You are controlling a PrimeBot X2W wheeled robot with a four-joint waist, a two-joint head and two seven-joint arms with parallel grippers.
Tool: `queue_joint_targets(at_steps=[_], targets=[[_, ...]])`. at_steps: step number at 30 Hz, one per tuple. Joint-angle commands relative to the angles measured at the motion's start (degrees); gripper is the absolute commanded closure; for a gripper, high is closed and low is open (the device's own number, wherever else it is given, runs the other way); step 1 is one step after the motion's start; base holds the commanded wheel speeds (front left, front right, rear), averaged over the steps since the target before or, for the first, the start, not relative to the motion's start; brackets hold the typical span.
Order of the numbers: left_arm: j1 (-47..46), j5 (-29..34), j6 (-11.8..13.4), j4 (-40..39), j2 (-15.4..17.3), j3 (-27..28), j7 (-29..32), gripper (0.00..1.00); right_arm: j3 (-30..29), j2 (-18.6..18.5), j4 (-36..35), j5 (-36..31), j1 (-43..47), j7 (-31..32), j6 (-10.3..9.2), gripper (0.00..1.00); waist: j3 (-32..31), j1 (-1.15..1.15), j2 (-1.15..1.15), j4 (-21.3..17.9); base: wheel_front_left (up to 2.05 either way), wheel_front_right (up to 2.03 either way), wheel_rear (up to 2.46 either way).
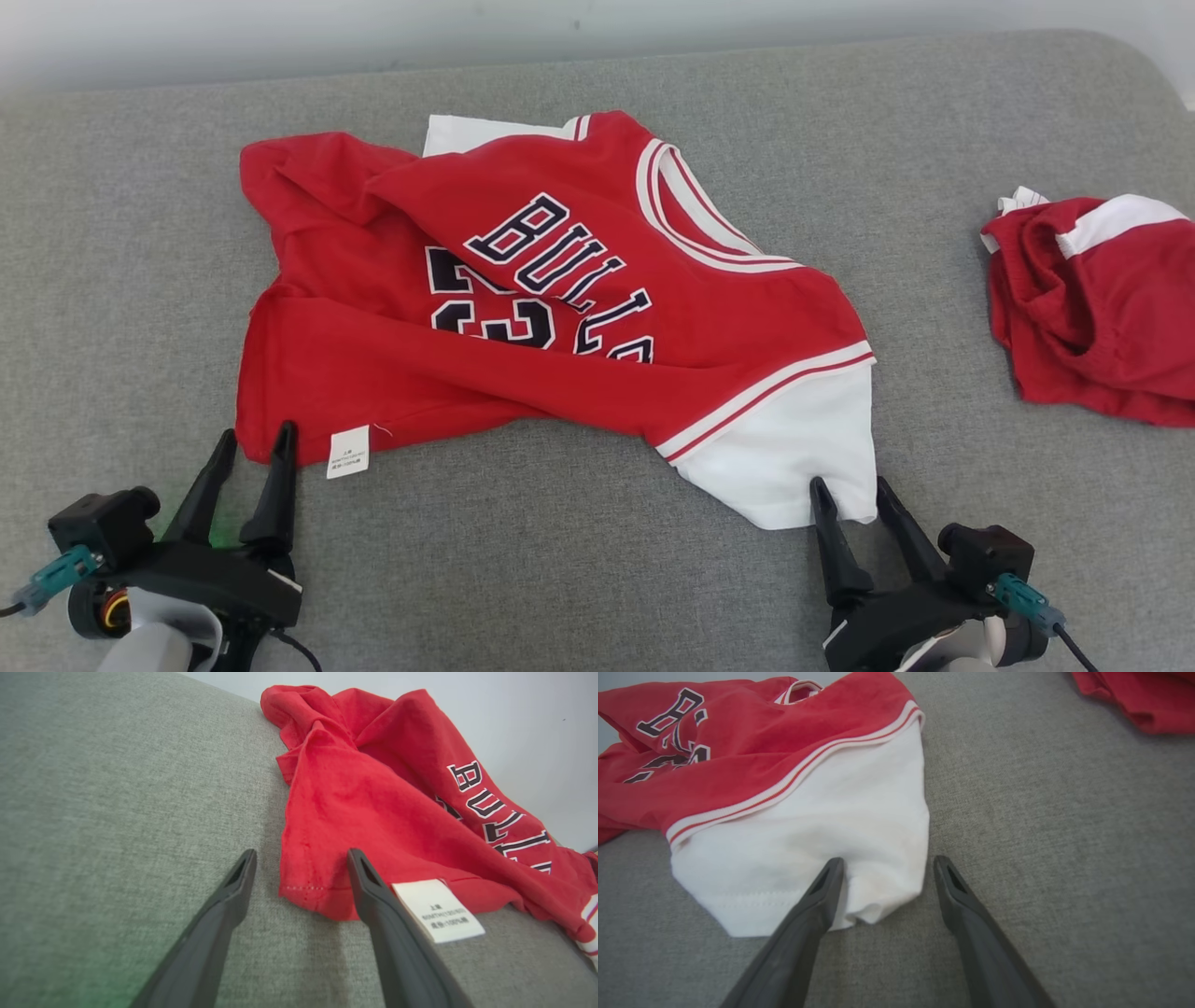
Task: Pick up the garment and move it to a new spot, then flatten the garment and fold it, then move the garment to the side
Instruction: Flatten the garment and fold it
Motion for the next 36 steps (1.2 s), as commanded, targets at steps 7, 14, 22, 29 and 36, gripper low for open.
queue_joint_targets(at_steps=[7,14,22,29,36], targets=[[-0.72,-3.93,-0.01,-0.51,1.96,-1.94,-0.03,0.62,0.14,-0.11,0.66,-0.23,0.06,0.47,-0.06,0.00,0.16,0.00,0.00,-0.29,0.00,0.00,0.00],[-0.72,-5.48,-0.01,0.02,2.74,-4.08,-0.02,1.00,-0.13,-0.09,0.44,0.02,-0.11,0.47,-0.06,0.00,0.02,0.00,0.00,-0.25,0.00,0.00,0.00],[1.01,-6.48,-0.01,-0.73,2.98,-3.24,-0.03,1.00,0.37,-0.35,0.08,1.00,0.72,0.27,-0.06,0.00,-1.50,0.00,0.00,-0.04,0.00,0.00,0.00],[2.60,-5.59,-0.01,-1.02,2.48,-2.79,-0.03,1.00,1.54,-0.66,0.23,2.50,1.20,0.27,-0.06,0.00,-2.38,0.00,0.00,0.16,0.00,0.00,0.00],[2.59,-4.89,-0.01,-1.32,2.14,-3.37,-0.03,1.00,2.02,-1.12,0.07,3.08,0.47,0.26,-0.06,1.00,-2.51,0.00,0.00,0.47,0.00,0.00,0.00]])
